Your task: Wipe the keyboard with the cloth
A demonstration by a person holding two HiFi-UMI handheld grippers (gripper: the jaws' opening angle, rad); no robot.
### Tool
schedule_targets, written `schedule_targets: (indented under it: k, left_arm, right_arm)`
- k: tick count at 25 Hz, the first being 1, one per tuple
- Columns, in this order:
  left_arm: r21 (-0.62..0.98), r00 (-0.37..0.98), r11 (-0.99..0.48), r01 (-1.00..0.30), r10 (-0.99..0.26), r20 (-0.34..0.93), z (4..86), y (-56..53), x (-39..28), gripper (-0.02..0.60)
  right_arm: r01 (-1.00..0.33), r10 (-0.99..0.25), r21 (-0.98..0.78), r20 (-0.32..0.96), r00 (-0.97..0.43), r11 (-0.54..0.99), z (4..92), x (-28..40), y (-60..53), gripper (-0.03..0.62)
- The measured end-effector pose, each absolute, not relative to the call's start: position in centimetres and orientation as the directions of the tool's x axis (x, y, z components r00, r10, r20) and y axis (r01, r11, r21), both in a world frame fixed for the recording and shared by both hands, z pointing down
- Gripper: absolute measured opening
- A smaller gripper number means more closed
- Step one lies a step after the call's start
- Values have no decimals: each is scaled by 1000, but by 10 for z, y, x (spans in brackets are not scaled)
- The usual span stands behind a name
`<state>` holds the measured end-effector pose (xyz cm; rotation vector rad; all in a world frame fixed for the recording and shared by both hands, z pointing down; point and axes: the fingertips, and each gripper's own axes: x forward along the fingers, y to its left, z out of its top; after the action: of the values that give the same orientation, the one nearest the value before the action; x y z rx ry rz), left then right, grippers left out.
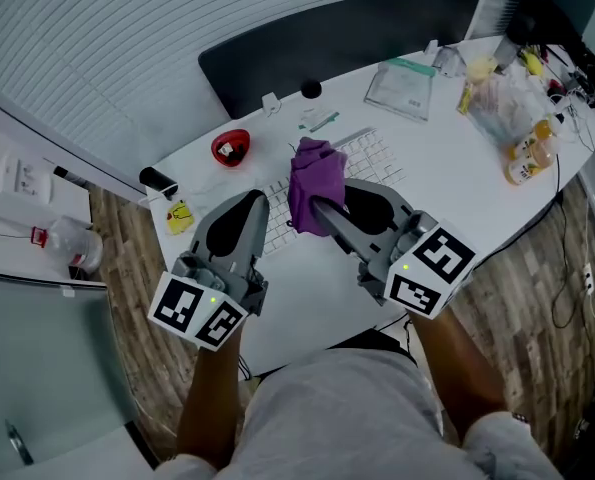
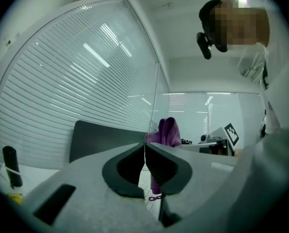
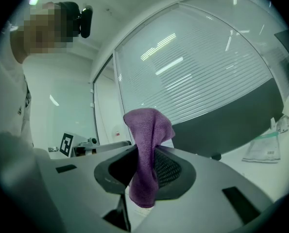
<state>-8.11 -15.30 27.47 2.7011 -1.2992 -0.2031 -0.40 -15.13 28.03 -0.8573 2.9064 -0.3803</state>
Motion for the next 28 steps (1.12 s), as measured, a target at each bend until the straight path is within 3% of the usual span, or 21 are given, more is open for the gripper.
schedule_targets:
  k: [28]
  left_arm:
    - [58,632,-644,-763,-762,-140,252,-136,-73,15]
  right_arm:
    - [-538,-550,-120,-122,-826,834,257,-16,-130,84]
